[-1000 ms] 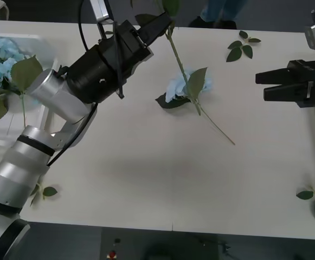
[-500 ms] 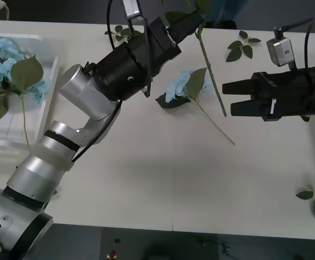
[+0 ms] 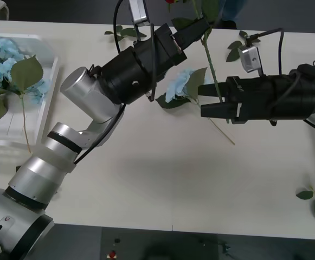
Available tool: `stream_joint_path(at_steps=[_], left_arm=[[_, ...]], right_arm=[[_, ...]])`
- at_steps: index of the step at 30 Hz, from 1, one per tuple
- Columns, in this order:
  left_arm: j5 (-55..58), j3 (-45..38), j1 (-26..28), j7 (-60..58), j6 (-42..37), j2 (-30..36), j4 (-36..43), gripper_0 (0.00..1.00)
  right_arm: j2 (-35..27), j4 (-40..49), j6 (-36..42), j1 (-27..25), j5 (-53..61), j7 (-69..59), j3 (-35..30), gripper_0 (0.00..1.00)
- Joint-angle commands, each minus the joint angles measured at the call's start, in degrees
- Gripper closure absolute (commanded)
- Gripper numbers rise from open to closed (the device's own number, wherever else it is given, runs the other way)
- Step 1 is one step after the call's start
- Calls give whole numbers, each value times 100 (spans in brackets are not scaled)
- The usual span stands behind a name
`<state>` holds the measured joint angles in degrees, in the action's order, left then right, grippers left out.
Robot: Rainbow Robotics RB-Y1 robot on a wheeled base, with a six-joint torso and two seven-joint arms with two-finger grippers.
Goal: Put the red flowers into the right box and the blue flowers into the left box
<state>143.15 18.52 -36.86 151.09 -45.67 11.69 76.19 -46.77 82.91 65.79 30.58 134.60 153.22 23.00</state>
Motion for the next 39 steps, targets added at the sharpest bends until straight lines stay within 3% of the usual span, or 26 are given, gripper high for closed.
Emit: stream_joint_path(at_steps=[1,6,7,8,9,10,20,22,26,28,39], left_arm=[[-15,11,-163,391,-13,-79,45,100],[-15,11,-154,391,-13,-79,45,100],[-15,11,-154,391,-4,-70,36,100],[-15,11,-154,391,-4,-70,45,100],[-15,11,-154,391,5,-70,36,100],[-24,11,-154,391,-4,-70,45,100],[-85,11,-146,391,14,0,36,100],[-129,11,-146,391,14,9,45,89],[-173,11,-119,391,14,105,36,43],[-199,38,-93,391,5,211,36,33],[-24,231,373,391,-373,1819,36,29]], right_arm=[[151,129,-49,124,-83,178,-6,0],[301,129,-137,124,-136,178,-6,0],[318,129,-146,124,-136,178,-6,6],[327,129,-155,115,-136,178,-6,27],[344,129,-163,115,-136,178,-6,84],[344,129,-155,115,-136,178,-6,100],[336,129,-163,115,-144,178,-6,100],[336,129,-163,124,-153,178,-6,100],[336,129,-163,124,-144,178,-6,100],[336,129,-163,115,-144,178,-6,100],[-60,-12,-287,124,-48,178,-6,100]])
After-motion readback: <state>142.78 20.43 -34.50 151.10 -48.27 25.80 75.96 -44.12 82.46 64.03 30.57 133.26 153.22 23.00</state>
